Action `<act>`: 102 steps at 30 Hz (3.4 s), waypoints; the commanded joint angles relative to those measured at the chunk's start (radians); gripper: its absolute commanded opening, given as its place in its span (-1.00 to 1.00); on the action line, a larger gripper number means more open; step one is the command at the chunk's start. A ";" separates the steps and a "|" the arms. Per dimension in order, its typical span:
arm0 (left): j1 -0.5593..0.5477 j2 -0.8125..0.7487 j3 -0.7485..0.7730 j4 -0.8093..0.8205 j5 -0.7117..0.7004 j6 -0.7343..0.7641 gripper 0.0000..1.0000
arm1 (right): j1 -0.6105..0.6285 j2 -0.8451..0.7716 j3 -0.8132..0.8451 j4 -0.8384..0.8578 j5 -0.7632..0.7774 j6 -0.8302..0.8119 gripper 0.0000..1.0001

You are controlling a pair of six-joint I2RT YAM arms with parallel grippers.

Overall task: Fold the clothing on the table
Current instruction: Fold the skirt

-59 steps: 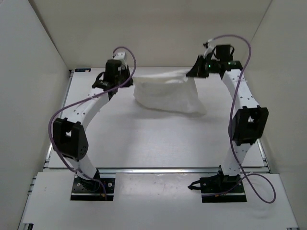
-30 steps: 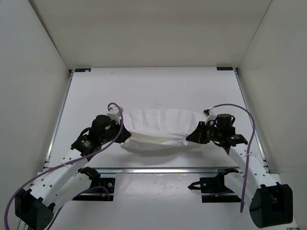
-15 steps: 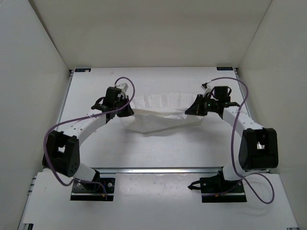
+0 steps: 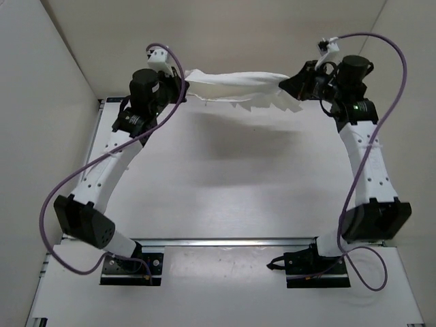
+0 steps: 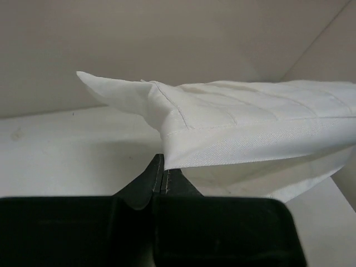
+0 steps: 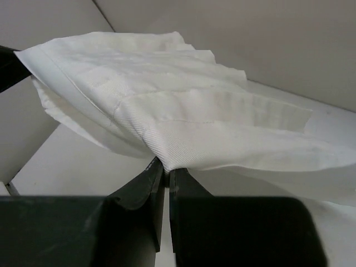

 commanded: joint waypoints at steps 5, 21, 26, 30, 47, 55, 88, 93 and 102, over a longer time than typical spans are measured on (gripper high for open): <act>-0.070 -0.329 -0.549 0.066 -0.058 0.056 -1.00 | -0.049 -0.310 -0.677 0.093 0.048 -0.023 -1.00; -0.031 -0.439 -0.820 -0.023 0.046 -0.084 -1.00 | -0.019 -0.423 -1.080 0.100 0.011 0.114 -0.99; 0.000 -0.234 -0.833 0.049 0.100 -0.146 -1.00 | -0.013 -0.206 -1.028 0.160 -0.032 0.127 -0.99; -0.006 -0.144 -0.798 0.063 0.117 -0.134 -1.00 | -0.015 -0.097 -0.952 0.185 -0.060 0.132 -0.99; -0.006 -0.308 -0.735 -0.003 0.127 -0.159 0.57 | 0.031 -0.325 -1.048 0.211 0.011 0.072 0.08; -0.078 -0.407 -0.990 0.218 0.316 -0.340 -1.00 | 0.145 -0.297 -1.117 0.357 -0.026 0.103 -0.63; -0.016 0.032 -1.008 0.384 0.138 -0.387 -0.95 | 0.055 0.227 -0.907 0.380 0.062 0.089 -0.81; -0.026 0.015 -0.940 0.378 0.207 -0.349 -0.74 | 0.009 0.189 -0.866 0.332 0.039 0.081 -0.79; -0.094 -0.080 -0.764 0.174 0.018 -0.226 -0.04 | 0.097 -0.143 -0.796 0.078 0.262 0.029 0.41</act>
